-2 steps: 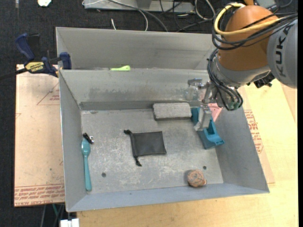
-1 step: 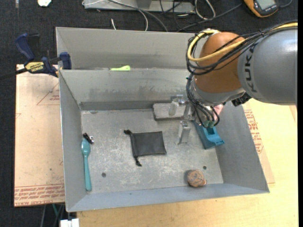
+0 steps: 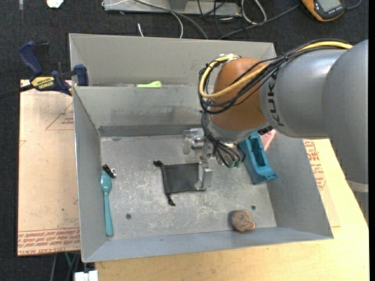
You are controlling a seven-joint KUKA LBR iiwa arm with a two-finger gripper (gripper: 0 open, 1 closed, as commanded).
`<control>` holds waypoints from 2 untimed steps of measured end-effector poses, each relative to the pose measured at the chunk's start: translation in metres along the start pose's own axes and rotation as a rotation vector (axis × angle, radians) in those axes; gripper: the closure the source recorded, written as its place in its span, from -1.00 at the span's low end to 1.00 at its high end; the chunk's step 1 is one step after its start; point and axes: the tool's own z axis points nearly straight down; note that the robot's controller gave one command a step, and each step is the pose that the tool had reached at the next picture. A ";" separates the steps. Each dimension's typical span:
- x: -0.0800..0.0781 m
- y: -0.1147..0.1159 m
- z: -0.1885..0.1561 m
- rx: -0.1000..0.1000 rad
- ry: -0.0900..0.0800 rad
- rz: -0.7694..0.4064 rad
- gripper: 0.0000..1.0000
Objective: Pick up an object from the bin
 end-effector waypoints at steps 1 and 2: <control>0.027 0.024 0.029 -0.002 0.006 0.146 -1.00; -0.001 0.028 0.037 -0.004 0.000 -0.132 1.00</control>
Offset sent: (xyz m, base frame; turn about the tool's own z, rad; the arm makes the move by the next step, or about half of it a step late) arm -0.0041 0.0277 -0.0388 -0.1340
